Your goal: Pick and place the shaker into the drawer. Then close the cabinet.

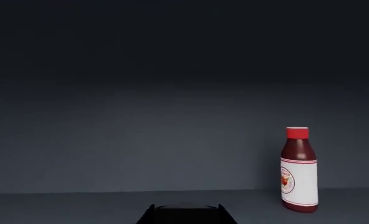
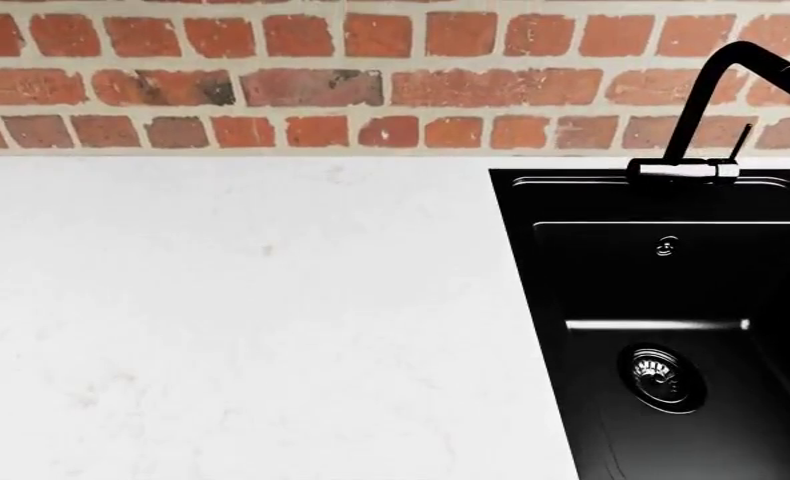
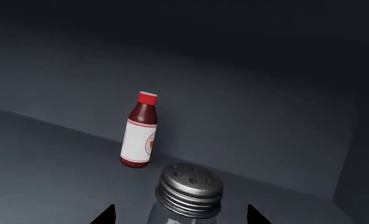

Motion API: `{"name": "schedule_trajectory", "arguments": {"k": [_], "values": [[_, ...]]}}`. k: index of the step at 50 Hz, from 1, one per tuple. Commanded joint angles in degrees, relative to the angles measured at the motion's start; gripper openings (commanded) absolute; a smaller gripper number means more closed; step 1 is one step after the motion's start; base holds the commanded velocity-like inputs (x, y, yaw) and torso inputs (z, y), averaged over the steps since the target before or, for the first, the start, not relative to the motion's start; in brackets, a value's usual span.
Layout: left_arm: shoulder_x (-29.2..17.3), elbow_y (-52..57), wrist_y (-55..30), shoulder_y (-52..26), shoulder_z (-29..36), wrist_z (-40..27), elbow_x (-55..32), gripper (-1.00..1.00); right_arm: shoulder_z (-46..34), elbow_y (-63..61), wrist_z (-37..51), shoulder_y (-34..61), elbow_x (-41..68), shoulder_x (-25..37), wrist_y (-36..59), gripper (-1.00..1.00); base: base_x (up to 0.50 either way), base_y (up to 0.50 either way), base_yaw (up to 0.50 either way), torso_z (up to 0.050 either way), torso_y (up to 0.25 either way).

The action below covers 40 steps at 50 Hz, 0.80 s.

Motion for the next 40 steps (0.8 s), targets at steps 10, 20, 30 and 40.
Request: {"name": "schedule_trajectory", "arguments": {"k": [10, 20, 30, 40], "values": [[0.0, 4.4, 17.6, -4.2, -14.0, -4.9, 7.0, -1.00, -0.1, 1.1, 0.7, 0.2, 0.9, 0.2, -0.1, 1.00, 0.00, 0.00, 0.00, 0.000, 0.000], [0.0, 2.6, 20.1, -4.2, -11.2, -5.3, 4.0, -1.00, -0.4, 2.3, 1.3, 0.2, 1.0, 0.4, -1.5, 1.00, 0.00, 0.00, 0.00, 0.000, 0.000], [0.0, 1.2, 21.1, -4.2, -9.8, -5.4, 2.9, -1.00, -1.0, 3.6, 1.4, 0.2, 0.8, 0.6, -2.8, -1.00, 0.19, 0.00, 0.00, 0.000, 0.000], [0.0, 1.1, 20.7, -4.2, -12.0, -5.1, 5.5, -1.00, 0.9, -2.4, 3.3, 0.2, 1.0, 1.5, -6.6, -1.00, 0.00, 0.00, 0.00, 0.000, 0.000]]}}
